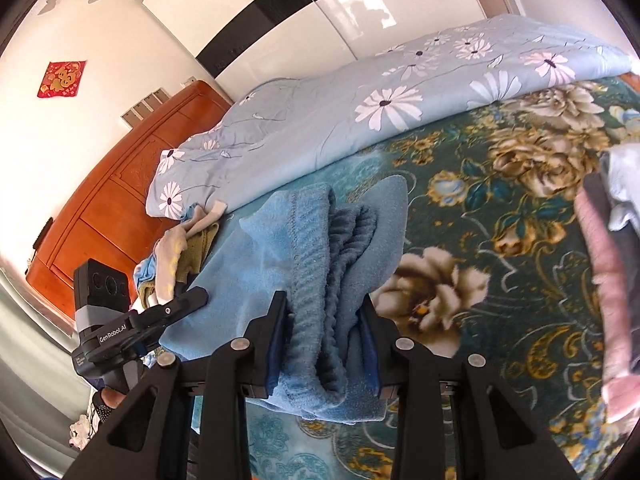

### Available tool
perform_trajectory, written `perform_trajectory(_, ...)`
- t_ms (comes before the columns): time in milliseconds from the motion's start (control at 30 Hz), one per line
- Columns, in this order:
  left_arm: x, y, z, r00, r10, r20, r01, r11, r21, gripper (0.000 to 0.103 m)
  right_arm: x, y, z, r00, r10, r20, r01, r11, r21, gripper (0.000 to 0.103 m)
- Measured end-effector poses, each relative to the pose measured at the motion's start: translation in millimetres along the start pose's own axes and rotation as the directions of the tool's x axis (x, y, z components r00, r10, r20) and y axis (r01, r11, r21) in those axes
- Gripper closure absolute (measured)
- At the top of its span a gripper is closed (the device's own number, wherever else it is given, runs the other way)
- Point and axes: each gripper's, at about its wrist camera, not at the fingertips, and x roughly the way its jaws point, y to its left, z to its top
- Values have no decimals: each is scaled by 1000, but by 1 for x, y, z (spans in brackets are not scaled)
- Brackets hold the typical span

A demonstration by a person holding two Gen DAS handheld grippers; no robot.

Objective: Fold clothes
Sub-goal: 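Lift the folded sweatpants with both grippers and carry them to the clothes stack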

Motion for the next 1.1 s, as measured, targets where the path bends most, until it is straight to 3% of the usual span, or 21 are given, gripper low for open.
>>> perform_trajectory(400, 107, -141, 23, 985, -137, -107, 155, 973, 171, 67, -108, -83, 62, 986, -147, 78, 146, 989, 23, 68)
perform_trajectory(567, 153, -174, 27, 972, -168, -166, 198, 963, 184, 66, -134, -119, 82, 975, -209, 68, 207, 978, 38, 68)
perform_trajectory(867, 220, -247, 5, 934, -222, -282, 297, 919, 261, 66, -185, -193, 102, 960, -270, 74, 260, 958, 120, 68)
perform_trajectory(967, 240, -263, -7, 931, -218, -291, 304, 906, 295, 66, -201, -218, 102, 954, -288, 85, 273, 949, 159, 68)
perform_trajectory(1100, 270, -256, -27, 929, -182, -322, 280, 916, 288, 66, -202, -261, 88, 952, -290, 95, 262, 936, 234, 68)
